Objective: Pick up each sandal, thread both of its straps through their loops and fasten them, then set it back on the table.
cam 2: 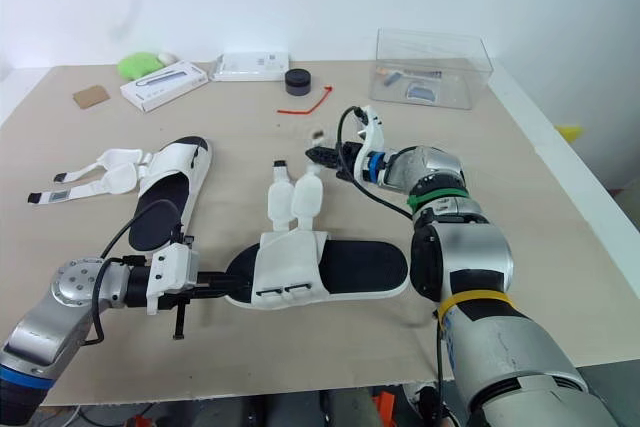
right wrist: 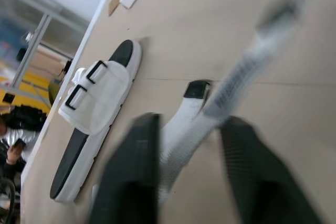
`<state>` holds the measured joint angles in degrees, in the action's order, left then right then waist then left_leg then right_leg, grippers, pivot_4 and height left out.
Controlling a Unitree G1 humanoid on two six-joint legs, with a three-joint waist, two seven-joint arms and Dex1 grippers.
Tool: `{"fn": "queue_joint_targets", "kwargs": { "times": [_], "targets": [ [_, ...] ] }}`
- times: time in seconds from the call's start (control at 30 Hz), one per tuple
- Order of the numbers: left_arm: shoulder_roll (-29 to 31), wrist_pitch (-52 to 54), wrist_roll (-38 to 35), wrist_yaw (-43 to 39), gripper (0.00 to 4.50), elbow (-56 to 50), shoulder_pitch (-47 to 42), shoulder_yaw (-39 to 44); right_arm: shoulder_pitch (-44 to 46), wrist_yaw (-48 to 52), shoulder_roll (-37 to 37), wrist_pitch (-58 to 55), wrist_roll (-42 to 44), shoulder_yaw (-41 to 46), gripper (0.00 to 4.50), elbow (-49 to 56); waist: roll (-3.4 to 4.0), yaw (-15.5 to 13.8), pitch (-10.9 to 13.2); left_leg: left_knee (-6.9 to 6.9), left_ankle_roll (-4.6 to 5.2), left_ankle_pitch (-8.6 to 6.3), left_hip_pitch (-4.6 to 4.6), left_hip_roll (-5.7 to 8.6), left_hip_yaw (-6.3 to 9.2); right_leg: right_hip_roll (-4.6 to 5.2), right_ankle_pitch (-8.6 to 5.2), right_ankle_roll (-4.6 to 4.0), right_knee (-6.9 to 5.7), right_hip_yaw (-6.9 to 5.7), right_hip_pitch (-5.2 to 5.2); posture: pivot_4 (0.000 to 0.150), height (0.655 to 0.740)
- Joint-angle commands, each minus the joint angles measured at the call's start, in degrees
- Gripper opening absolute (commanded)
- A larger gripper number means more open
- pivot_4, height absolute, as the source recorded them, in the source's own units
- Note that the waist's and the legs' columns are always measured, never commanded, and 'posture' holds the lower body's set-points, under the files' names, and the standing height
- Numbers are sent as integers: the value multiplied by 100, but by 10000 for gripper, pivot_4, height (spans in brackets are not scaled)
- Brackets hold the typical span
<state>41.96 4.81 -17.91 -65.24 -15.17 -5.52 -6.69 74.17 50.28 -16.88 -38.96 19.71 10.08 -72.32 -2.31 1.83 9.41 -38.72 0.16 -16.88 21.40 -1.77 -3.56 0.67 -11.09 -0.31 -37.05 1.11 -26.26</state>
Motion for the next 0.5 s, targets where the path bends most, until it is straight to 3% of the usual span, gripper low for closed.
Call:
{"fn": "queue_joint_targets", "kwargs": {
  "times": [0.03, 0.17, 0.37, 0.43, 0.5],
  "targets": [
    [45, -79, 57, 43, 0, -91, 36, 61, 164, 695, 9, 643, -336, -282, 998, 312, 0, 2, 0, 0, 0, 0, 0, 0, 0, 0, 0, 0, 0, 0, 0, 1500, 7400],
    [43, -80, 55, 37, 0, -76, 24, 48, -96, 1787, -37, 1868, -739, -817, 998, 1031, 2, 2, 1, 0, 0, 0, 0, 0, 0, -1, 0, 0, -1, -1, -2, 1500, 7400],
    [60, -92, 49, -4, 0, -24, -2, 55, -1397, 2551, -87, 3106, -563, -1144, 998, 3857, 2, -12, 1, 1, -1, 0, 1, -2, 12, 24, 0, 0, -4, -14, -1, 1500, 7400],
    [56, -100, 52, -16, 0, 10, -28, 49, -1992, 2732, -170, 4062, -664, -1330, 998, 4778, 3, -17, 1, 1, -1, -1, 1, 0, 14, 29, 0, 0, -5, -18, -1, 1500, 7400],
    [45, -97, 53, -23, 0, 45, -74, 35, -2572, 3065, -428, 6155, -1061, -1675, 998, 5264, 3, -22, 0, 0, -3, 0, -2, 1, 5, 30, 4, -2, -6, -15, -2, 1500, 7400]
  ]
}}
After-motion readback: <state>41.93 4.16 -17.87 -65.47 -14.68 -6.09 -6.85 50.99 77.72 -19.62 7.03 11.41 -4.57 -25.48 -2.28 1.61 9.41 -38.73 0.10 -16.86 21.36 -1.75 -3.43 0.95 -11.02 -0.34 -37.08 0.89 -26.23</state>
